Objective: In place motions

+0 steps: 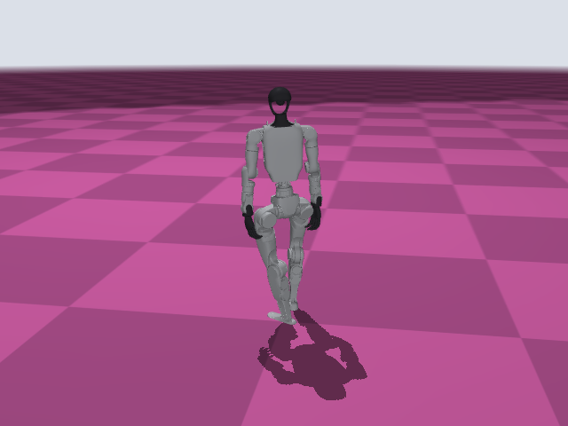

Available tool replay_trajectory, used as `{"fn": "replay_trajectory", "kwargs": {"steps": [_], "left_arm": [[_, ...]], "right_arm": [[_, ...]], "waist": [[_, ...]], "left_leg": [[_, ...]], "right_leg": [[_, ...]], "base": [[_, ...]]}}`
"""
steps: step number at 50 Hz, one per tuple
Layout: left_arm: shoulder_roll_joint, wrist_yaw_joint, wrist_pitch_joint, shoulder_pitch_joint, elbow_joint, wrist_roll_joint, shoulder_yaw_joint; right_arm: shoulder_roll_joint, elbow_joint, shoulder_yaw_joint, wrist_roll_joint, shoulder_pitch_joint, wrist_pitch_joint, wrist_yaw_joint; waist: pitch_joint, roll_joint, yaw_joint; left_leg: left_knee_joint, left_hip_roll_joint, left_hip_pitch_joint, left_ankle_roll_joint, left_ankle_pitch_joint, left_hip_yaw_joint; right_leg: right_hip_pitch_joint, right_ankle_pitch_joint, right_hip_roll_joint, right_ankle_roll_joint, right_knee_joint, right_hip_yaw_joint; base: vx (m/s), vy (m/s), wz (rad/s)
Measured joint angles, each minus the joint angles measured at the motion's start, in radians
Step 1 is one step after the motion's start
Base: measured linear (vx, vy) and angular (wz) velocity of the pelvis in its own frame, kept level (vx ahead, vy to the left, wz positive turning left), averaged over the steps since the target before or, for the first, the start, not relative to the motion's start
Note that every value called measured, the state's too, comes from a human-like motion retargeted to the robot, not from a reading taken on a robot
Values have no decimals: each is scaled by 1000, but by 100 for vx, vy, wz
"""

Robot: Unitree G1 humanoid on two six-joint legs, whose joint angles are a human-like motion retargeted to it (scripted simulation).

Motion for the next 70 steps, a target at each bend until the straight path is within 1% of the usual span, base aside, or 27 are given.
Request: {"fn": "replay_trajectory", "kwargs": {"steps": [2, 4, 10, 12, 13, 15, 18, 21, 26, 30, 33, 35, 37, 38, 40, 42, 43, 45, 47, 50, 52, 57, 61, 70], "left_arm": [[10, 5, -2, -26, -22, -3, -14], [16, 12, -5, -51, -45, -7, -29], [18, 24, -21, -111, -100, -25, -74], [14, 25, -27, -121, -113, -26, -85], [12, 24, -29, -127, -118, -25, -90], [7, 24, -34, -127, -123, -19, -99], [-3, 22, -37, -122, -113, -4, -98], [-14, 18, -39, -107, -89, 11, -92], [-26, 6, -35, -69, -27, 25, -71], [-32, 2, -25, -38, 29, 41, -42], [-37, -6, -20, -6, 47, 43, -25], [-42, -10, -18, 13, 50, 41, -15], [-41, -14, -16, 22, 49, 43, -10], [-41, -15, -15, 24, 48, 44, -9], [-38, -16, -12, 28, 44, 49, -3], [-37, -13, -9, 30, 40, 50, -1], [-36, -10, -7, 29, 39, 48, 0], [-39, -1, -2, 18, 39, 36, -2], [-52, 12, -2, -4, 32, 14, -5], [-75, 8, -17, -18, -5, -21, -12], [-86, -5, -18, -34, -25, -26, -28], [-90, 1, -19, -71, -57, 24, -83], [-90, 7, -27, -81, -98, 51, -126], [-94, 3, -24, -93, -90, 42, -128]], "right_arm": [[-2, 17, -3, -3, 2, 2, -4], [-6, 38, -7, -8, 4, 7, -8], [-16, 77, -22, -19, 19, 18, -17], [-18, 79, -26, -20, 21, 20, -20], [-18, 80, -29, -20, 17, 21, -19], [-18, 78, -31, -19, 20, 21, -18], [-17, 71, -31, -20, 20, 19, -17], [-18, 70, -30, -18, 16, 19, -15], [-10, 48, -16, -18, 2, 18, -9], [-1, 15, -3, -18, -2, 6, -10], [2, 3, 6, -21, -4, 0, -12], [1, 2, 11, -20, -8, -2, -13], [-1, 6, 12, -17, -9, -2, -13], [-2, 8, 12, -17, -8, -1, -14], [-4, 19, 9, -18, -5, 0, -15], [-8, 34, 6, -22, -2, 3, -15], [-10, 42, 4, -25, 0, 5, -14], [-13, 63, -5, -34, -1, 16, -9], [-15, 69, -15, -43, -13, 21, -7], [-13, 51, 2, -45, -27, 15, -9], [-11, 29, 12, -47, -36, 14, -1], [-6, 3, 13, -28, -30, -1, -2], [-9, 25, -1, -23, -26, 7, -1], [-21, 72, -15, -31, -17, 17, -15]], "waist": [[15, -4, -20], [23, -4, -38], [50, 11, -95], [57, 17, -113], [58, 17, -121], [61, 24, -135], [53, 21, -139], [34, 9, -106], [21, -1, -65], [-1, 15, -44], [-29, 31, -14], [-42, 34, 16], [-47, 29, 34], [-50, 27, 37], [-62, 20, 49], [-75, 4, 67], [-85, -5, 83], [-111, -14, 114], [-131, -8, 141], [-127, 2, 132], [-122, 16, 115], [-124, 31, 82], [-140, 32, 101], [-144, 46, 96]], "left_leg": [[0, 5, 10, 0, 3, -12], [2, 14, 12, 4, 4, -23], [0, 43, 26, 34, -1, -64], [-5, 49, 31, 38, 0, -69], [-5, 50, 29, 38, 1, -68], [-4, 59, 28, 38, 3, -72], [-7, 51, 26, 39, 0, -69], [-17, 33, 29, 37, -7, -44], [-21, 22, 34, 29, -22, -7], [-19, 34, 14, 18, -32, 12], [-21, 47, -6, 6, -39, 33], [-22, 47, -11, -1, -46, 48], [-22, 38, -9, -4, -51, 50], [-21, 33, -9, -5, -52, 48], [-21, 19, -7, -10, -53, 44], [-25, -3, 4, -14, -53, 47], [-28, -11, 7, -16, -52, 57], [-31, -21, 1, -22, -45, 66], [-28, -12, -24, -29, -40, 77], [-30, -2, -30, -34, -32, 83], [-28, 8, -35, -35, -25, 84], [-17, 22, -39, -45, -15, 64], [-17, 26, -41, -51, -12, 66], [-10, 39, -47, -60, -11, 59]], "right_leg": [[-46, -9, 7, 6, -13, 8], [-90, -20, 10, -1, -18, 4], [-201, -43, -15, -12, -12, -33], [-229, -32, -22, -10, -16, -31], [-244, -10, -25, -10, -12, -13], [-245, -12, -31, -18, 2, -14], [-228, -26, -31, -12, -29, 3], [-207, -27, -27, -12, -45, 8], [-119, -8, -25, -32, -1, 3], [-36, 21, -29, -54, 81, -16], [31, 61, -23, -64, 143, -3], [95, 106, -8, -64, 160, 48], [161, 138, 1, -42, 138, 98], [193, 134, 1, -18, 118, 110], [265, 37, -17, 3, 48, 51], [301, 31, -29, -9, -30, -15], [313, 34, -34, -4, -58, -24], [313, 54, -35, 21, -102, 14], [297, 64, -43, 35, -117, -22], [281, 61, -27, 20, -111, 17], [281, 62, -18, 14, -113, 4], [295, 66, -5, 6, -128, -15], [292, 65, 0, -3, -130, -11], [292, 55, 10, -14, -127, -14]], "base": [[-11, -7, 42], [-9, -7, 45], [-5, -5, 51], [-2, -2, 36], [-1, -1, 29], [1, -1, 21], [2, 0, -8], [9, 1, -51], [9, 1, -51], [11, -1, -44], [15, 1, -51], [20, 2, -56], [21, 1, -25], [27, -1, 3], [27, 1, 14], [31, 0, 0], [34, -1, -15], [25, 3, -13], [14, 3, -14], [16, 2, -3], [14, 2, 9], [14, -4, 27], [14, -4, 0], [3, -1, 2]]}}
